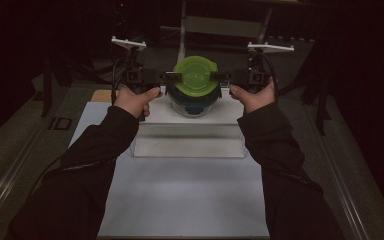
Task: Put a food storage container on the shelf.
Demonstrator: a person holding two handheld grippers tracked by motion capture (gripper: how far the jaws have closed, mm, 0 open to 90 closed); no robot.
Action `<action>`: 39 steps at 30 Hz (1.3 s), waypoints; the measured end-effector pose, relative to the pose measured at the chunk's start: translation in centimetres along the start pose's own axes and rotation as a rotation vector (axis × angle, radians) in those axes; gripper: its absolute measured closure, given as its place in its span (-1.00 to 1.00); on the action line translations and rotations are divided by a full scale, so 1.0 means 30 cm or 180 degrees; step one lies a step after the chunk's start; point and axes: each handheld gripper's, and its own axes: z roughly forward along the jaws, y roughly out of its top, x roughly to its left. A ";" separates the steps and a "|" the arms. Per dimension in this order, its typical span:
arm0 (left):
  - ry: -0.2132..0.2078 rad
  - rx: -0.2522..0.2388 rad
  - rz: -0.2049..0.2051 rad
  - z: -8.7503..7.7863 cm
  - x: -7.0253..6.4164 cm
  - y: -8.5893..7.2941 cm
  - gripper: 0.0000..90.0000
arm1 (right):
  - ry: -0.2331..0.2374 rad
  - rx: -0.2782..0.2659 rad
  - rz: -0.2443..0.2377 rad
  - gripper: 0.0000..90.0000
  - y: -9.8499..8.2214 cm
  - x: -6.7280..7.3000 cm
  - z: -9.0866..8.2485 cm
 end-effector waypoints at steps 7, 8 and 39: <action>0.0028 -0.0019 0.0008 0.017 0.009 0.011 0.46 | 0.0014 -0.0009 0.0063 0.62 0.013 -0.010 0.012; 0.0044 -0.0018 0.0018 0.023 0.008 0.016 0.46 | -0.0018 0.0002 0.0058 0.59 0.018 -0.009 0.015; -0.0170 -0.0079 0.0385 -0.011 -0.019 -0.032 -0.69 | -0.0080 -0.0028 -0.0151 -0.36 -0.005 -0.010 0.007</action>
